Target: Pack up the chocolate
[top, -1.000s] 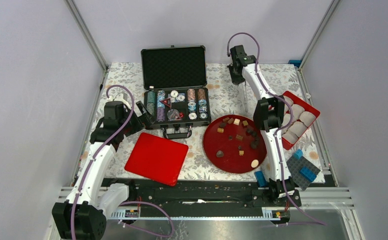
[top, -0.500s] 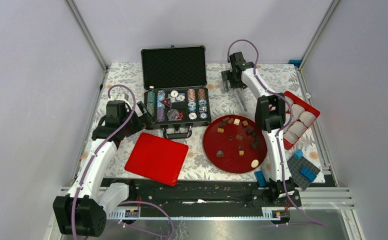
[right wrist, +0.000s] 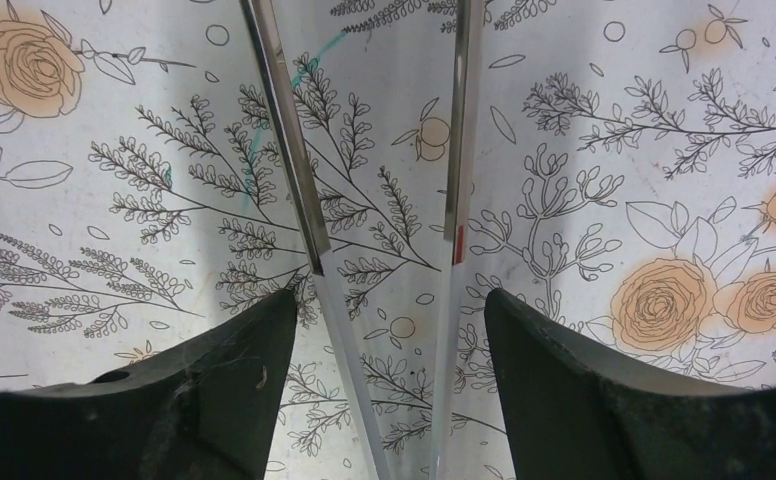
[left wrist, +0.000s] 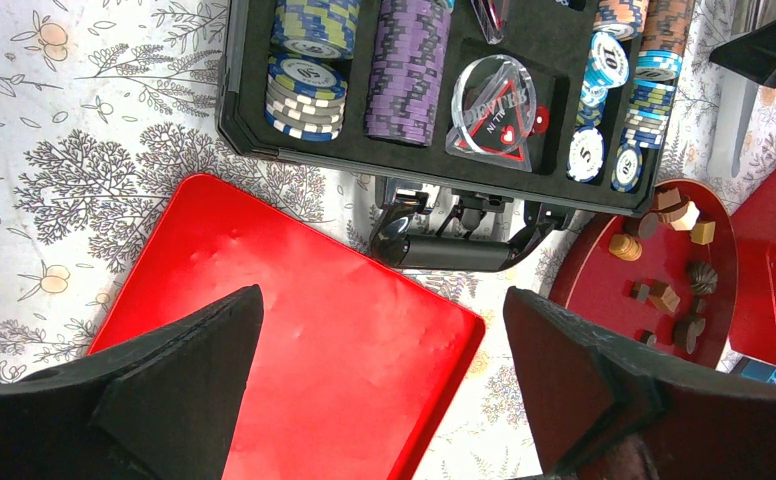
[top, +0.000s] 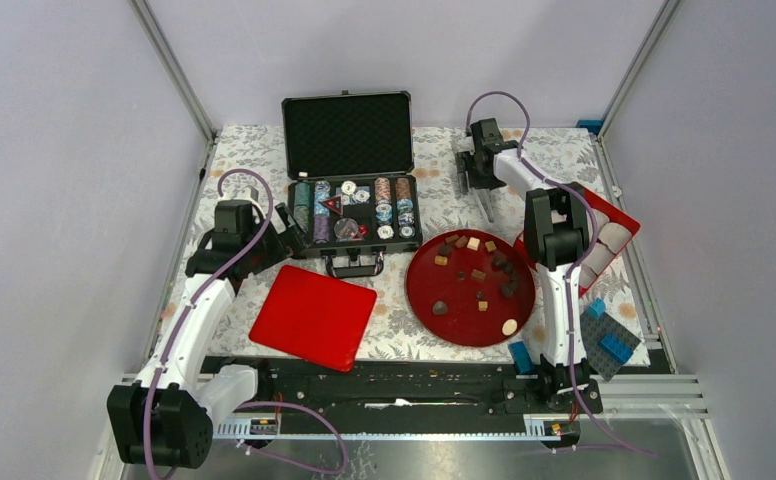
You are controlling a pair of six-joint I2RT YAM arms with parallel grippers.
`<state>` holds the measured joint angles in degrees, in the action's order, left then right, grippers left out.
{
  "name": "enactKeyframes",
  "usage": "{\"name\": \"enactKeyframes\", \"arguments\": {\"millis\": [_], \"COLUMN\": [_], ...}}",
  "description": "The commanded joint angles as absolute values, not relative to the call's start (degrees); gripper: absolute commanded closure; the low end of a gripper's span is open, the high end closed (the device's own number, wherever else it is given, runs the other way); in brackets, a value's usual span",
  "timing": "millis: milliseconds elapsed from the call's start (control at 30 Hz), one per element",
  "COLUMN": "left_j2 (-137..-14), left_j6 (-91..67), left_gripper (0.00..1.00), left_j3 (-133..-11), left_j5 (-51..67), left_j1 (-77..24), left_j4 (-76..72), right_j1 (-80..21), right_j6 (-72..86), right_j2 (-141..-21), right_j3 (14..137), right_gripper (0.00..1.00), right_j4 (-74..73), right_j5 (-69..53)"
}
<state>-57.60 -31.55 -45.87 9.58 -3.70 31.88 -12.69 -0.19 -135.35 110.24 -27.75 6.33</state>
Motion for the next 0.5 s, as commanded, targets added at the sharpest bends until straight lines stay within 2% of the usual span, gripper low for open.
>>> {"name": "enactKeyframes", "arguments": {"millis": [0,133,200,367,467], "left_j2": [-57.7,-57.6,-57.5,-57.4,-57.4], "left_j6": [-31.2,-31.2,-31.3,-31.2,-31.2], "left_gripper": [0.01,0.01,0.01,0.01,0.01], "left_j3": [-48.0,-47.7,-47.6,-47.4,-47.5], "left_j5": [9.5,9.3,9.3,9.3,9.5], "left_j1": [-3.8,-3.8,-3.8,-3.8,-3.8], "left_j4": [29.3,29.4,29.4,29.4,29.3], "right_j1": [-12.2,-12.2,-12.3,-12.3,-12.3], "right_j6": [-0.4,-0.4,-0.4,1.2,1.0], "right_j2": [-135.0,-136.3,-136.4,-136.4,-136.2], "right_j3": [111.2,113.0,113.3,113.8,115.0], "right_gripper": [0.24,0.27,0.32,0.48,0.61], "right_j4": [-26.2,-27.0,-27.0,-27.2,-27.3], "right_j5": [5.9,5.8,5.9,5.8,5.0]}}
